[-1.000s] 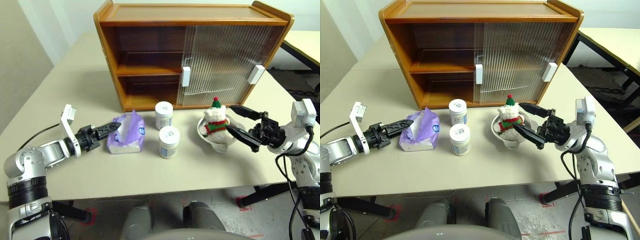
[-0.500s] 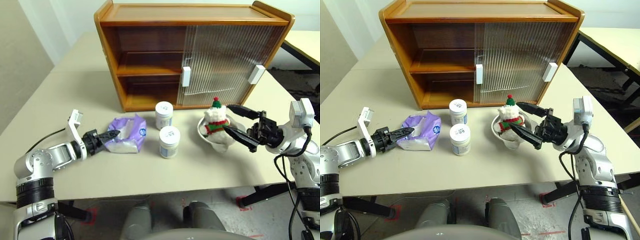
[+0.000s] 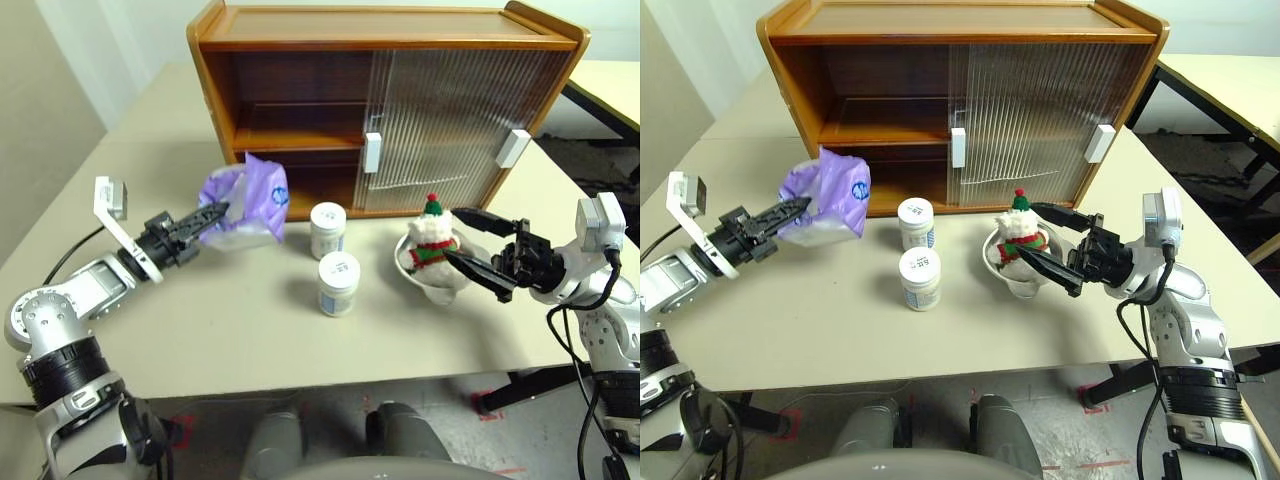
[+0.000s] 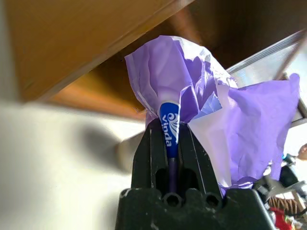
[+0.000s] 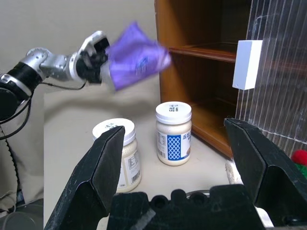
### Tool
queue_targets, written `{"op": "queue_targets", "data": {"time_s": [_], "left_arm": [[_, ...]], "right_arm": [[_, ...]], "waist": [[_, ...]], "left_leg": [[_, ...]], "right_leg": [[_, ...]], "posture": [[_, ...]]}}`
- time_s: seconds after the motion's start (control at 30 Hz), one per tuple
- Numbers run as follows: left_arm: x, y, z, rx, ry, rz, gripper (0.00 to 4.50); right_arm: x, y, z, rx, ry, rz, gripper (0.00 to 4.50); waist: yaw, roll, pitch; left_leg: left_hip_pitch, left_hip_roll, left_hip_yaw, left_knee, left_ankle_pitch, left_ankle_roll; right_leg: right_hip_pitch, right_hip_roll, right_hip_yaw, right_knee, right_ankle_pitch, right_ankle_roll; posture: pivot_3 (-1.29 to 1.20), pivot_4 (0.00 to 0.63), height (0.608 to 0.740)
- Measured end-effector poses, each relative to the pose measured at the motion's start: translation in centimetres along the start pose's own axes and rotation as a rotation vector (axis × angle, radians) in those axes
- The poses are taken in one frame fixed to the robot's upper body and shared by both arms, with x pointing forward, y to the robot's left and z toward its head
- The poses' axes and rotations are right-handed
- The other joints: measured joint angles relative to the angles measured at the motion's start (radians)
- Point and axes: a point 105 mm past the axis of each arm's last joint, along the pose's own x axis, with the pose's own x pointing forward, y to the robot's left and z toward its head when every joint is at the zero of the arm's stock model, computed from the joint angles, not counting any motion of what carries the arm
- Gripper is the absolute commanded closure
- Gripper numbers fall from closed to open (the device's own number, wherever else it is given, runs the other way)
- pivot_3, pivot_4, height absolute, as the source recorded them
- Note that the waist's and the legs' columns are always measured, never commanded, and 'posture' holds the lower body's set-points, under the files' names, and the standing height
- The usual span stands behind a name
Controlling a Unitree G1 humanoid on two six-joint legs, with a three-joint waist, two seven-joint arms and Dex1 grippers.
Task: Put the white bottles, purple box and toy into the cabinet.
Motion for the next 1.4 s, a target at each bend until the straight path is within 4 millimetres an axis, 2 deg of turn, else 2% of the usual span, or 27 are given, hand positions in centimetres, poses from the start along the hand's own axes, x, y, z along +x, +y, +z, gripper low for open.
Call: {"op": "queue_targets", "data": {"time_s": [0.17,0.47,0.63,0.83,0.97,1.1,1.37,1.4], "left_arm": [[2.4,-2.8,0.9,0.034,-0.054,-0.054,4.46],[7.5,-6.7,0.9,0.094,-0.124,-0.04,4.46],[9.3,-6.8,0.9,0.116,-0.184,0.037,4.46],[11.1,-7.6,2.3,0.118,-0.326,0.074,4.46],[12.2,-7.2,2.7,0.062,-0.385,0.102,4.46],[13.0,-7.3,2.9,0.043,-0.405,0.12,3.24],[13.4,-7.5,3.2,0.018,-0.433,0.112,0.12],[13.4,-7.5,3.2,0.018,-0.434,0.112,0.02]], "right_arm": [[0.2,-0.2,0.2,-0.005,-0.006,0.002,0.0],[0.1,-0.1,0.0,0.002,-0.006,-0.002,0.0],[0.1,-0.1,-0.1,0.005,-0.007,-0.004,0.0],[0.2,0.0,-0.2,0.006,-0.017,-0.005,0.0],[0.0,0.1,-0.3,0.005,-0.016,-0.01,0.0],[-0.1,0.2,-0.5,0.013,-0.013,-0.014,0.0],[-0.1,0.2,-0.5,0.013,-0.011,-0.021,0.0],[-0.1,0.2,-0.5,0.013,-0.011,-0.022,0.0]], "waist": [[0.002,-0.001,0.0],[0.001,-0.002,0.001],[0.0,-0.002,0.001],[0.002,-0.004,0.002],[0.001,-0.004,0.002],[0.0,-0.005,0.003],[0.0,-0.005,0.003],[0.0,-0.006,0.003]], "left_leg": [[0.0,-0.001,0.0,0.0,0.0,0.0],[-0.001,-0.001,0.0,0.0,0.0,0.0],[-0.001,-0.001,0.0,0.0,0.0,0.0],[-0.002,-0.002,0.0,0.0,0.001,0.0],[-0.002,-0.002,0.0,0.0,0.001,0.0],[-0.003,-0.002,0.0,0.0,0.001,0.001],[-0.004,-0.002,0.0,0.0,0.001,0.001],[-0.004,-0.002,0.0,0.0,0.001,0.001]], "right_leg": [[0.0,0.0,0.0,-0.001,0.001,0.001],[0.001,0.002,0.002,-0.002,0.002,0.001],[0.001,0.003,0.003,-0.002,0.002,0.001],[0.001,0.003,0.004,-0.005,0.002,0.002],[0.001,0.004,0.004,-0.006,0.002,0.002],[0.001,0.004,0.004,-0.006,0.003,0.003],[0.001,0.004,0.004,-0.008,0.003,0.004],[0.001,0.004,0.004,-0.008,0.003,0.004]], "posture": [[0.11,0.0,0.74],[0.1,0.0,0.74],[0.1,0.0,0.74],[0.09,0.0,0.74],[0.09,0.0,0.74],[0.09,0.0,0.74],[0.09,0.0,0.74],[0.09,0.0,0.74]]}}
